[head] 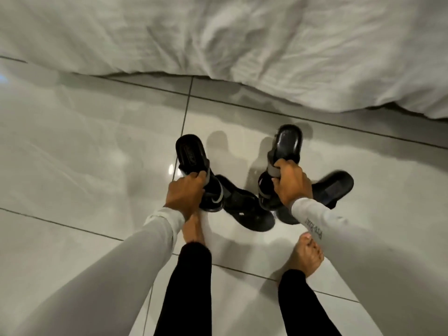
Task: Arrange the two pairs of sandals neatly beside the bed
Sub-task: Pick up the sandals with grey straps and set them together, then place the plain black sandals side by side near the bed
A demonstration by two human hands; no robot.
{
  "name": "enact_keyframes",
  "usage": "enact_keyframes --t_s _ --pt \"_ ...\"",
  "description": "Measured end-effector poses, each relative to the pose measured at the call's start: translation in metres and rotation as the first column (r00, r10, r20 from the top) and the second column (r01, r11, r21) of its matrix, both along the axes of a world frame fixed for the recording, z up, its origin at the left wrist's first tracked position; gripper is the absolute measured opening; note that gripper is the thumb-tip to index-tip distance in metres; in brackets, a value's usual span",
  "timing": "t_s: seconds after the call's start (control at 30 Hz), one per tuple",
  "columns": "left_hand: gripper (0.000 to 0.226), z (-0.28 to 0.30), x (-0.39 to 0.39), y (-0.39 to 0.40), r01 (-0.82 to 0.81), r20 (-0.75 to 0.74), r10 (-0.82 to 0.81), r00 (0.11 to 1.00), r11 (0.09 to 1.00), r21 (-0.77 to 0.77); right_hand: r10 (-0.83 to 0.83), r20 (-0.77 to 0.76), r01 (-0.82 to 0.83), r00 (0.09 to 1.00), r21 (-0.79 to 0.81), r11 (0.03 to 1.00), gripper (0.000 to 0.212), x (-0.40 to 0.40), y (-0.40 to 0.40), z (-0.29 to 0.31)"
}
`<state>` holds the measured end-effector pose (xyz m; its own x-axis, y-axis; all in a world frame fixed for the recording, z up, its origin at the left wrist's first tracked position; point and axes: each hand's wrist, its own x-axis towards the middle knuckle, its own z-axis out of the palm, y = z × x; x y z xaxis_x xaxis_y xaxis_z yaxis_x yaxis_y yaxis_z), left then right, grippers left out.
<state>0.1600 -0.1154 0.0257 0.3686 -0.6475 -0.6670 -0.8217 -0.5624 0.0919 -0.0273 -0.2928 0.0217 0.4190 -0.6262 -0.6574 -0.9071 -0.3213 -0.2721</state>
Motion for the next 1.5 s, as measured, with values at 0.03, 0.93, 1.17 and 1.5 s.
enact_keyframes --t_s 0.03,0.93,1.17,1.5 --pt "0.024 -0.005 0.011 -0.01 0.035 0.008 -0.035 0.999 0.999 -0.018 0.007 -0.008 -0.007 1.0 -0.004 1.0 0.034 0.012 -0.002 -0.003" --pt "0.03 -0.089 0.117 -0.07 0.344 0.025 -0.343 0.939 0.931 -0.121 0.002 0.105 0.004 0.994 -0.054 0.999 0.073 0.141 0.027 -0.092" --pt "0.026 -0.075 0.02 -0.026 0.27 0.006 -0.273 0.962 0.946 -0.181 -0.258 -0.086 0.259 0.962 0.0 0.966 0.049 0.013 0.027 -0.088" --pt "0.064 -0.136 -0.152 -0.013 -0.192 -0.376 0.307 0.874 0.93 0.313 -0.342 -0.328 0.371 0.881 0.031 0.928 0.066 -0.148 0.001 -0.113"
